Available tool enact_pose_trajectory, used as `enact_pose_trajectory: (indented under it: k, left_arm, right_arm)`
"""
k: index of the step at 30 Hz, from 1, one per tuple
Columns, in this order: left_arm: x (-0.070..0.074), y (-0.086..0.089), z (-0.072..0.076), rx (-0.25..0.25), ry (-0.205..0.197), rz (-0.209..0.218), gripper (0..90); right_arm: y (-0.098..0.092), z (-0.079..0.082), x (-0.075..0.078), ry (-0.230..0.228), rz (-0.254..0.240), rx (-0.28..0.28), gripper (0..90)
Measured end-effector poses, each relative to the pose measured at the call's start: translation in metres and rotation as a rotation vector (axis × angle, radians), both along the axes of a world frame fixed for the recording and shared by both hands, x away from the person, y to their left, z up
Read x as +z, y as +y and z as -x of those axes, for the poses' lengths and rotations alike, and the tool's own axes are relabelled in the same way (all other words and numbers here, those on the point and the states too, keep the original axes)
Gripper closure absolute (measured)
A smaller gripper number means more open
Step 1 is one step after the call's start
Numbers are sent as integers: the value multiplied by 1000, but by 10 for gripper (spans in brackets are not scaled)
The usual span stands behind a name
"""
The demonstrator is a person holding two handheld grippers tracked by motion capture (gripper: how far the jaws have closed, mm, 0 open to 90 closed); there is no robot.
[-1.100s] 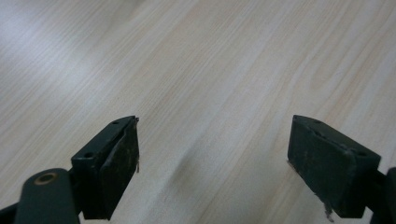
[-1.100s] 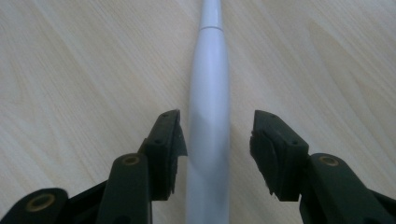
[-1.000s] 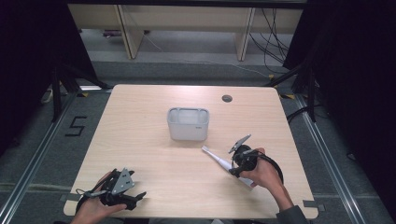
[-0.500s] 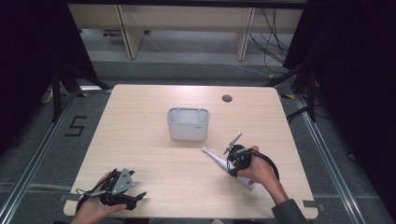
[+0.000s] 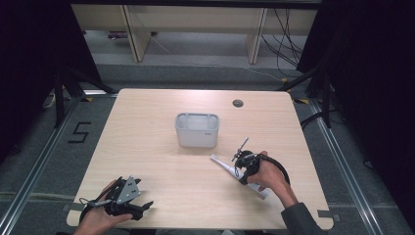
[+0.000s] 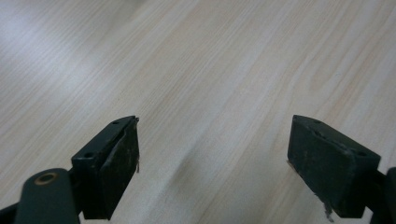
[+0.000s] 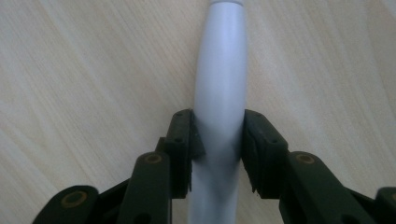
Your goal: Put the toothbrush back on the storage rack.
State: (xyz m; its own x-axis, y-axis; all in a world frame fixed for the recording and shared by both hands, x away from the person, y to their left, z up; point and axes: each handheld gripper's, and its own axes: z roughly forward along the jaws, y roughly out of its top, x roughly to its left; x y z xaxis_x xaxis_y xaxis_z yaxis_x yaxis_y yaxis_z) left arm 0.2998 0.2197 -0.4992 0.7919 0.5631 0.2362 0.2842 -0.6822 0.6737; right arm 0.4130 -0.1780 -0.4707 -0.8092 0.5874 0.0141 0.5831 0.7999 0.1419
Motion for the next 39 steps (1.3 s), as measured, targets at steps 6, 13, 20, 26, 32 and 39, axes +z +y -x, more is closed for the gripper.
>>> enact_pose_trajectory:
  k: [6,13,20,26,32,39]
  left_arm:
    - [0,0,0,-1,1,2,164]
    - [0,0,0,-2,-2,-1,164]
    - [0,-2,0,2,-3,14,164]
    - [1,-1,0,1,2,6,164]
    - [0,-2,0,-3,-2,17,164]
    - [0,-2,1,4,3,27,164]
  right_arm:
    - [3,-3,0,3,28,15,660]
    - [8,-7,-1,33,56,13,660]
    - [10,-11,-4,38,95,31,663]
    - [16,-12,-4,52,146,41,664]
    - [21,-12,-5,61,162,29,665]
    - [18,-13,-5,51,159,55,667]
